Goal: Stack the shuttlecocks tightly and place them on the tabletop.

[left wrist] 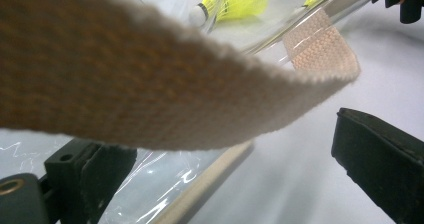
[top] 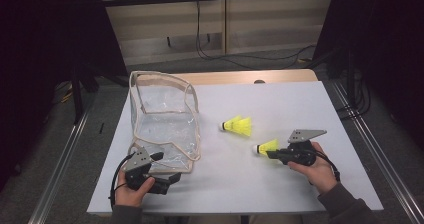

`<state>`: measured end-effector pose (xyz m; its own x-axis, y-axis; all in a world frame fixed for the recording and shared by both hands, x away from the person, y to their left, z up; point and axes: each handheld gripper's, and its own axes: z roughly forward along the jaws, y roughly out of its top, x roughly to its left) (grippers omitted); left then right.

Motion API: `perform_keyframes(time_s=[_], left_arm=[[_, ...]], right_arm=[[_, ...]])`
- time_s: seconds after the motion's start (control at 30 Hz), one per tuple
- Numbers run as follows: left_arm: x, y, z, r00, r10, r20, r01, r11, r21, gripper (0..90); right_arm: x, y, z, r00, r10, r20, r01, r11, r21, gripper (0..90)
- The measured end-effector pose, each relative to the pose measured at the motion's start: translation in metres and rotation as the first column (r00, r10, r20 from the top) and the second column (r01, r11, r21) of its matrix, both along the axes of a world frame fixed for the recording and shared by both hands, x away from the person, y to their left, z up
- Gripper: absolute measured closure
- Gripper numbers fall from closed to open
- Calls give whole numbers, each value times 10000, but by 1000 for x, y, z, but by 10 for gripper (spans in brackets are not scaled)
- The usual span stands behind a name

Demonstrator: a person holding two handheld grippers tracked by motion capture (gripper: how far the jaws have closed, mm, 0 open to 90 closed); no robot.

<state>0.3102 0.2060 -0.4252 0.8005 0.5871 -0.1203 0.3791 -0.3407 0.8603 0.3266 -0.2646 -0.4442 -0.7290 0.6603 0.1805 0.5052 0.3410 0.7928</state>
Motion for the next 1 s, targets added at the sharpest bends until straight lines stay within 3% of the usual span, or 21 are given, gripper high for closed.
perform_keyframes(time_s=[0.37,1.0], left_arm=[[0,0,0,10000,3,6,-3,10000,31,42],[-1,0,0,10000,16,11,-16,10000,23,42]], right_arm=[[2,-7,4,9976,-632,288,621,9973,403,892],[8,-9,10,9935,-1004,541,964,9927,725,891]])
